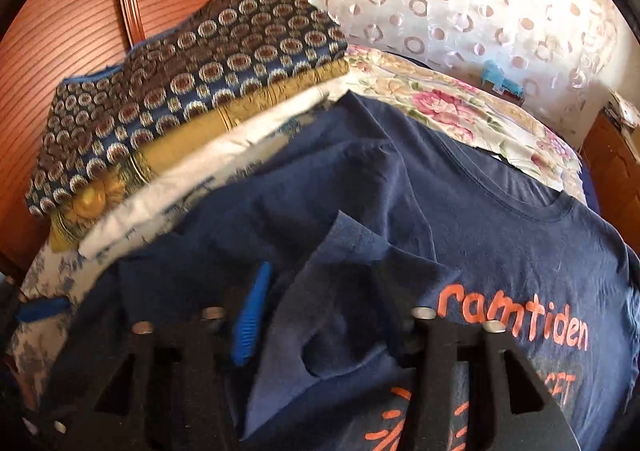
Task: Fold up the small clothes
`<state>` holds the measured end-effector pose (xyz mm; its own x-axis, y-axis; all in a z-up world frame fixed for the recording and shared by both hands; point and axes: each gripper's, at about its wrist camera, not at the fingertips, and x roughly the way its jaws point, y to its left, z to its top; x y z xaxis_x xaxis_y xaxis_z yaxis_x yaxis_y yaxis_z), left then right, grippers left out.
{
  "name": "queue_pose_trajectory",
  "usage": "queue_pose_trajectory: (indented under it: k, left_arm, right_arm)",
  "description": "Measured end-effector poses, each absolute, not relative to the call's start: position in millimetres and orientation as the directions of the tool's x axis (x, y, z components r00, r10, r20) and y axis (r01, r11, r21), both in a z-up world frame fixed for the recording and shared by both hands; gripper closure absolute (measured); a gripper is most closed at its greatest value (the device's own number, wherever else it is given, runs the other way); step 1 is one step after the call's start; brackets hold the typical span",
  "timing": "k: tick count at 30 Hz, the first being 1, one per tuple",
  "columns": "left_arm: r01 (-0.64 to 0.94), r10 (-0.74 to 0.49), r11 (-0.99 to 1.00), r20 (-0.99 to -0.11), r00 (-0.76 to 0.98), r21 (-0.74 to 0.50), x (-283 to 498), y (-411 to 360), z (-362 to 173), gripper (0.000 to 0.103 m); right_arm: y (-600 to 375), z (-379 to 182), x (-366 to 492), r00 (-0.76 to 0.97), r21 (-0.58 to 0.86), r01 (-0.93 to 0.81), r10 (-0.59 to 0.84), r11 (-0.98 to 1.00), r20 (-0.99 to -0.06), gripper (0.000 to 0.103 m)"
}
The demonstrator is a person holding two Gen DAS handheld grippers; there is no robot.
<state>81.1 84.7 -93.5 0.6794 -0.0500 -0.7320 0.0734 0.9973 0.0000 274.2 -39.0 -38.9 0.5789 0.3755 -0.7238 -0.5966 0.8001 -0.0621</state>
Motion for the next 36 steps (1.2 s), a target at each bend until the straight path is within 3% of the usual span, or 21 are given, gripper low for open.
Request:
queue_pose_trajectory:
  k: [1,3,11,12,16,18,30,36]
  left_arm:
    - [0.077,-0.053,0.997,-0.724,0.687,0.0,79,84,-90,0.024]
    - [0.084,-0.062,0.996,-0.709,0.702,-0.005,76,83,-84,0.024]
    - [0.087,-0.062,0.996,-0.659,0.749,0.004,72,68,-70,0.024]
    - [0.088,-0.066,0.996,-0.658,0.75,0.0,73,66,-69,0.024]
    - [0.102,-0.089,0.995,-0.658,0.748,-0.018,81,61,-67,0.024]
    - [0.109,-0.098,0.994,-0.653,0.751,-0.023,84,58,-65,0.024]
    - [0.196,-0.159,0.981,-0.621,0.768,-0.009,103,11,-45,0.024]
    - [0.237,-0.191,0.971,-0.622,0.76,-0.008,110,-19,-49,0.024]
  right_arm:
    - [-41,-41,272,0.571,-0.067,-0.615,0.384,0.786,-0.725,0.087]
    - [-44,-41,265,0.588,-0.1,-0.622,0.38,0.776,-0.714,0.092]
    - [-112,-31,230,0.645,-0.041,-0.552,0.395,0.833,-0.654,0.093]
    - [-119,-35,229,0.652,-0.046,-0.531,0.374,0.846,-0.659,0.092]
    - [-153,-41,229,0.653,-0.025,-0.48,0.338,0.877,-0.678,0.068]
    - [-164,-34,230,0.662,-0.023,-0.458,0.324,0.888,-0.676,0.062]
    - [-243,-14,188,0.683,0.09,-0.446,0.403,0.891,-0.609,0.053]
    - [-279,-16,165,0.714,0.028,-0.408,0.338,0.913,-0.613,0.053]
